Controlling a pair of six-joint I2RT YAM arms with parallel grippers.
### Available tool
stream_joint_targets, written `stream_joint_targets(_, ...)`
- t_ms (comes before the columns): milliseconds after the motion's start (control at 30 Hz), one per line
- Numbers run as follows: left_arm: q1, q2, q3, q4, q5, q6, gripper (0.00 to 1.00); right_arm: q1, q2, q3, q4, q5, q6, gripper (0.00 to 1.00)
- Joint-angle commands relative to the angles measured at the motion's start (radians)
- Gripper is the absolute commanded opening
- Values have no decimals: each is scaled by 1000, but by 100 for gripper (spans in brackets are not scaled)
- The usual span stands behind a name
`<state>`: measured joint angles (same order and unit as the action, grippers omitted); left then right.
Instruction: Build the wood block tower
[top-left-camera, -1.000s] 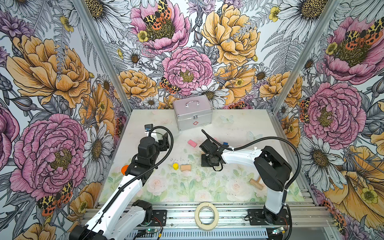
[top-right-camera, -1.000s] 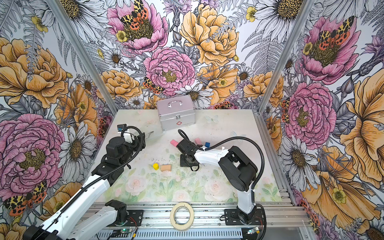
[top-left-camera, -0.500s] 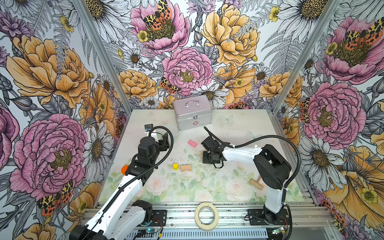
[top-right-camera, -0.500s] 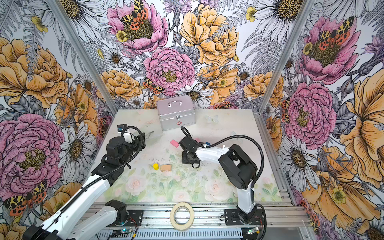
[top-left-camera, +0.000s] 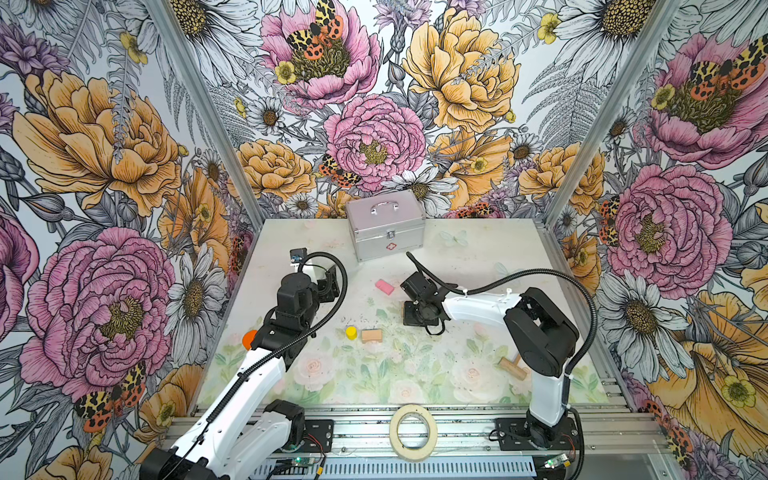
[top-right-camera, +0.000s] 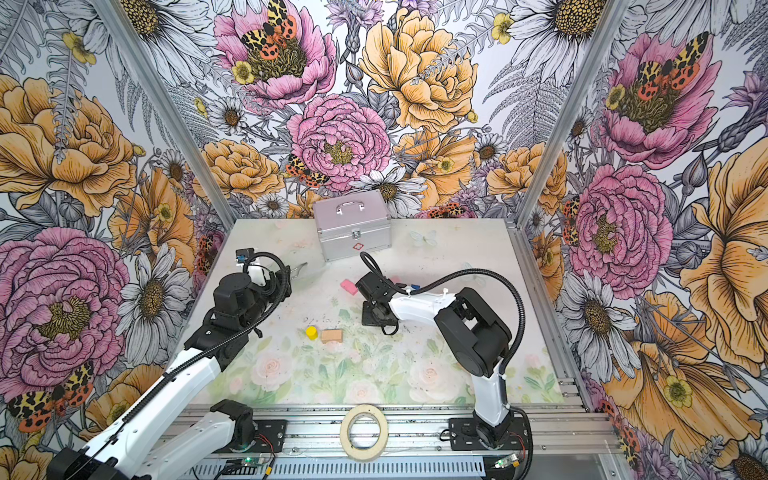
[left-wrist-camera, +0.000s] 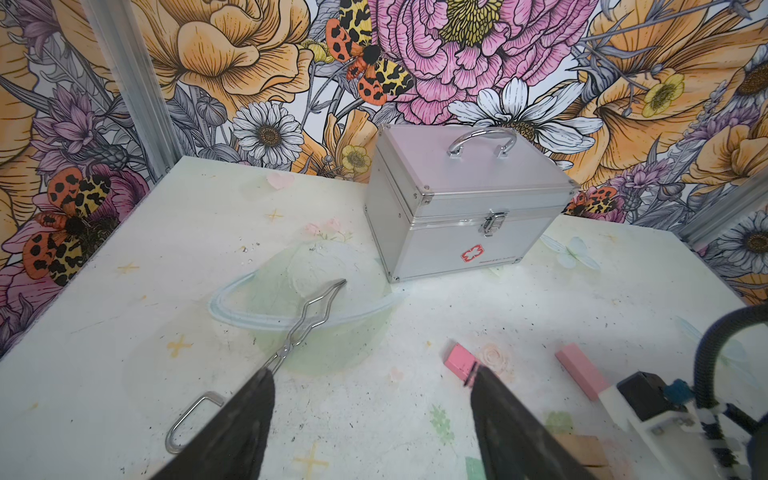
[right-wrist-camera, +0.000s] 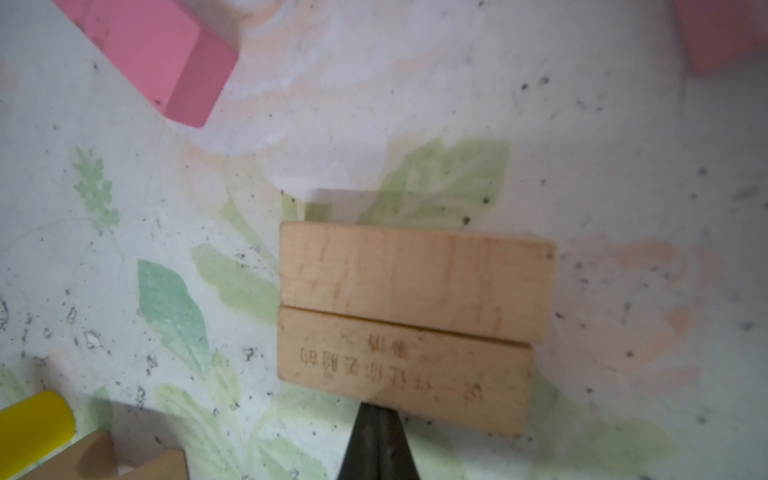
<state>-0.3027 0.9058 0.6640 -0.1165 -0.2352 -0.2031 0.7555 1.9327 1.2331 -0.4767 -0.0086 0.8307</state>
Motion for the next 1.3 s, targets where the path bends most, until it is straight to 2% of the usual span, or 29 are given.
stream_joint_targets(0,10,0,13,-1,4,4,76,-3,19,23,8,15,15,0)
stream_joint_targets(867,8,-4,11,-3,4,4,76,-7,4,12,7,-1,8,0)
stream_joint_targets(1267,7,-7,13,-2,7,3,76,-7,-152,-40,-23,3,8,0)
